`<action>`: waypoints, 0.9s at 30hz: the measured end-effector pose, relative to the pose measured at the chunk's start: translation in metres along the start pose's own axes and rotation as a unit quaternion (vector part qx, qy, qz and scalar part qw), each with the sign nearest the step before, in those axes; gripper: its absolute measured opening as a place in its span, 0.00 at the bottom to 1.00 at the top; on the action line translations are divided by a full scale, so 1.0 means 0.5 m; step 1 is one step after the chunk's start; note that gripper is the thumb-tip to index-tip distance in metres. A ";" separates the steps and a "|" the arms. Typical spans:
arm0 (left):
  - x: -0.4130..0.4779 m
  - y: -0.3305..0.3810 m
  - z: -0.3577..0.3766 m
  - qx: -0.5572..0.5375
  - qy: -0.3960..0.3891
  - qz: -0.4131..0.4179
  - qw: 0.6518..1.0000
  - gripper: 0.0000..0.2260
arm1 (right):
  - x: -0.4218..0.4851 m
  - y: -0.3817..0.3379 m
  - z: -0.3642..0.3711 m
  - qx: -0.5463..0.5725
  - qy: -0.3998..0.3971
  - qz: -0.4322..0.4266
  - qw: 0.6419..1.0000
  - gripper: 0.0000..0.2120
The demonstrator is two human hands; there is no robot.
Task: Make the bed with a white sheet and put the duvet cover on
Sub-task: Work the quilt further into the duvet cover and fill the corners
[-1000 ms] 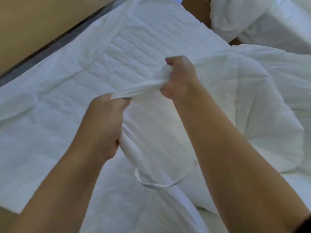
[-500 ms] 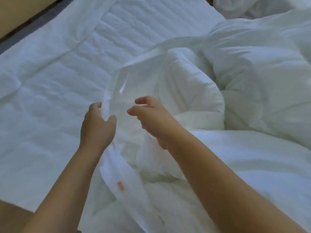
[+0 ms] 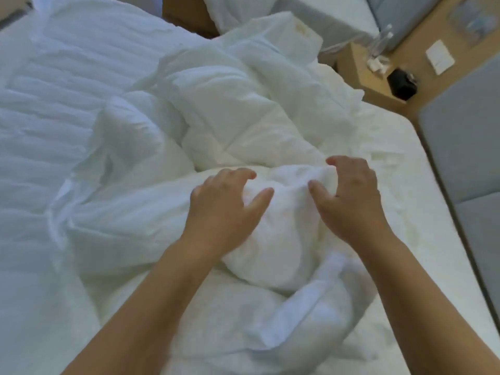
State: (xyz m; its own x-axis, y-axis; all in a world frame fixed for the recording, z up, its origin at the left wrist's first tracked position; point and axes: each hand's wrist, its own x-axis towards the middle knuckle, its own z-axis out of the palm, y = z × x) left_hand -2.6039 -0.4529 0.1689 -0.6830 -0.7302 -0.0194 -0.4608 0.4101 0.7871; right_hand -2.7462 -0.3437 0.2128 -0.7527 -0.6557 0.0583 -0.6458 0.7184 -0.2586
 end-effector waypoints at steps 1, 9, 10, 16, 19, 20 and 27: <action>-0.008 0.033 0.031 0.067 -0.037 0.028 0.997 0.31 | -0.018 0.065 -0.001 0.016 0.025 0.049 0.998 0.28; -0.079 0.067 0.227 0.381 -0.199 0.040 0.902 0.37 | -0.118 0.282 0.127 0.491 -0.204 0.395 0.749 0.42; -0.080 0.060 0.226 0.388 -0.177 0.046 0.903 0.32 | -0.119 0.275 0.138 0.513 -0.204 0.369 0.748 0.38; -0.085 -0.001 0.069 0.198 0.033 0.018 0.979 0.06 | -0.110 0.060 0.124 0.528 -0.186 0.147 0.816 0.35; -0.102 -0.072 -0.080 0.084 0.083 -0.062 0.991 0.05 | -0.110 -0.102 0.129 0.426 -0.217 0.044 0.877 0.42; -0.109 -0.102 -0.133 0.017 0.084 -0.095 0.992 0.04 | -0.112 -0.160 0.135 0.391 -0.228 0.008 0.892 0.43; -0.214 -0.294 -0.409 -0.171 0.275 -0.183 0.928 0.18 | -0.166 -0.617 0.240 0.355 -0.378 -0.195 0.833 0.32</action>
State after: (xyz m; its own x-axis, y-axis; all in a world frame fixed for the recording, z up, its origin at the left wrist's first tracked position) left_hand -2.3472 -0.5470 0.1816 -0.0806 -0.9934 -0.0815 -0.3343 -0.0501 0.9411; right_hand -2.4692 -0.5390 0.1722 -0.0348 -0.9585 -0.2828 -0.3825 0.2742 -0.8823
